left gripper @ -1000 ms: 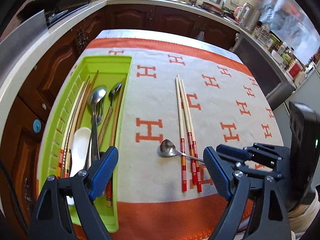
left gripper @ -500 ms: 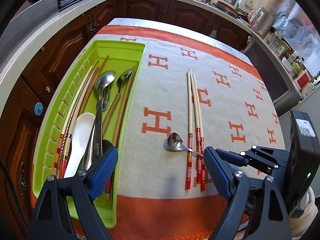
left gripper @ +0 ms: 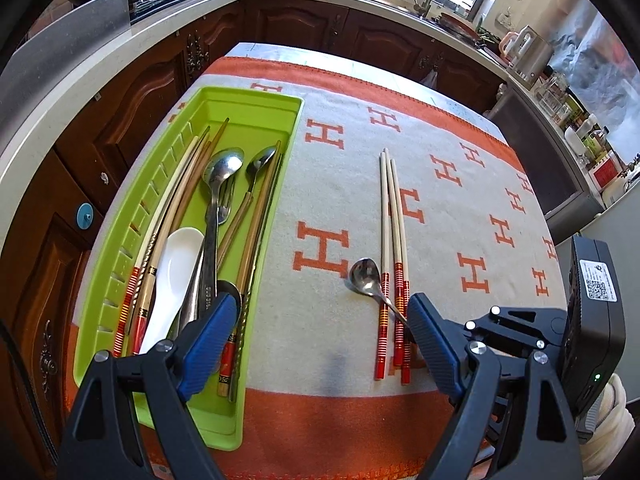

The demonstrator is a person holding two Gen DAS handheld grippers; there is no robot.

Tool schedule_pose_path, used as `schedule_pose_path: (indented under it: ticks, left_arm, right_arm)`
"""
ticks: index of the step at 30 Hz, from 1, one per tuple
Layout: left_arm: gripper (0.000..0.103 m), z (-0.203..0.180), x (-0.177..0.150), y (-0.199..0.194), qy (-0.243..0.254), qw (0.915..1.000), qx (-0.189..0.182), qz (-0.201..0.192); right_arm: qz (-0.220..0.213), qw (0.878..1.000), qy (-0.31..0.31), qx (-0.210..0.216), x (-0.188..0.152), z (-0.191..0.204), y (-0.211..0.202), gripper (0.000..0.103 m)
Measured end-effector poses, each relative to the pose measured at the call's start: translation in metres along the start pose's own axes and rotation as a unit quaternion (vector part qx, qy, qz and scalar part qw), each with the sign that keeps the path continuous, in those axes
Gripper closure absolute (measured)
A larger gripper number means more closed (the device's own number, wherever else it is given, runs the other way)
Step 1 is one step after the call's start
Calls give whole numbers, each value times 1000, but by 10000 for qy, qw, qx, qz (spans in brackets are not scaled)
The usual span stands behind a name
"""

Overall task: Organize utensils
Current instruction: 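Grasp the small silver spoon by its handle with the right gripper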

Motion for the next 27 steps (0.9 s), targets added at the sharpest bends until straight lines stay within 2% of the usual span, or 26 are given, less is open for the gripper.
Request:
schedule_pose_path:
  ticks: [3, 6, 8, 12, 20, 27]
  left_arm:
    - [17, -1, 3, -3, 6, 10000, 2, -78]
    - [17, -4, 6, -6, 73, 9999, 4, -138]
    - [17, -8, 8, -8, 132, 9997, 15, -181]
    - [17, -11, 10, -13, 194, 9995, 33, -263]
    - [17, -7, 10, -11, 112, 9997, 65, -207]
    - [17, -5, 10, -11, 112, 9997, 69, -211]
  right_arm:
    - [-244, 9990, 348, 159, 0, -3, -8, 103]
    - [-582, 9965, 588, 124, 4, -9, -23, 103]
    - [-646, 9958, 631, 132, 5, -12, -28, 103]
    - [-454, 9973, 492, 302, 0, -9, -27, 103]
    - [63, 9997, 66, 243, -6, 5, -9, 99]
    - [63, 10000, 7, 63, -6, -1, -7, 99]
Point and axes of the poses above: each gripper's, at about its wrist camera, not at the fingertips, and y roughly the way its jaws point, z to its left, x to its top, the point moved 5 cm from there along y, roughly the way its jaws point, and after that the axes turned 11 degrees about x, right-handed, at the moved point
